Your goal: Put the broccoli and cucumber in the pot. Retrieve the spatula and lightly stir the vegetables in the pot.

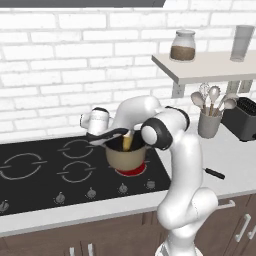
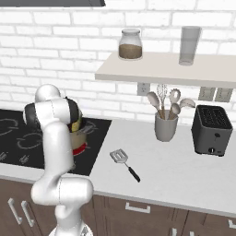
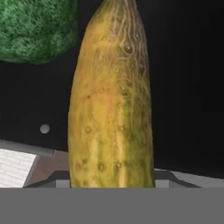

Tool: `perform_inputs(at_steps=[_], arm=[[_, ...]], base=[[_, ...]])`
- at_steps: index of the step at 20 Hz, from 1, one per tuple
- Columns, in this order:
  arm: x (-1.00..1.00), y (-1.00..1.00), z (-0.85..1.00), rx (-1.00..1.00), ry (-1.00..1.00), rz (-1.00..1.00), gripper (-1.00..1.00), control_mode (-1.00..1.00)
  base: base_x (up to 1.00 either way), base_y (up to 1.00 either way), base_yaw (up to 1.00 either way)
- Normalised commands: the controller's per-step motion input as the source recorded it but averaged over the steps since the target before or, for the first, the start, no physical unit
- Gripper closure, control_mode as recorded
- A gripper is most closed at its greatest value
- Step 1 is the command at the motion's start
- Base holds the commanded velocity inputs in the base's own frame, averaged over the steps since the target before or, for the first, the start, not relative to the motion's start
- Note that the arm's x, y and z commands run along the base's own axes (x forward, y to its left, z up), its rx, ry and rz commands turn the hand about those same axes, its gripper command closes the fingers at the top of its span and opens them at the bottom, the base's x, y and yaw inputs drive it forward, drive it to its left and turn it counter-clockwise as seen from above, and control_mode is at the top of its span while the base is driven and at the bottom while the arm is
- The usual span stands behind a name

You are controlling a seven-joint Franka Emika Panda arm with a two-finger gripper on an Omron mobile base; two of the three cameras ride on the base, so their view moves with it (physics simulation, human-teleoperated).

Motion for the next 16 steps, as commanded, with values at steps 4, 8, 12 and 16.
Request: perform_inputs(at_steps=[4, 8, 12, 16], arm=[[-0.09, -0.18, 0.0, 0.0, -0.02, 0.0, -1.0, -1.0], [-0.34, -0.38, 0.32, 0.02, -0.09, 0.0, -1.0, -1.0], [-0.82, -0.38, 0.71, 0.01, -0.05, 0.0, -1.0, -1.0], [-0.85, -0.3, 0.64, 0.0, 0.0, 0.0, -1.0, -1.0]], base=[[0.0, 0.0, 0.0], [0.0, 0.0, 0.0], [0.0, 0.0, 0.0], [0.0, 0.0, 0.0]])
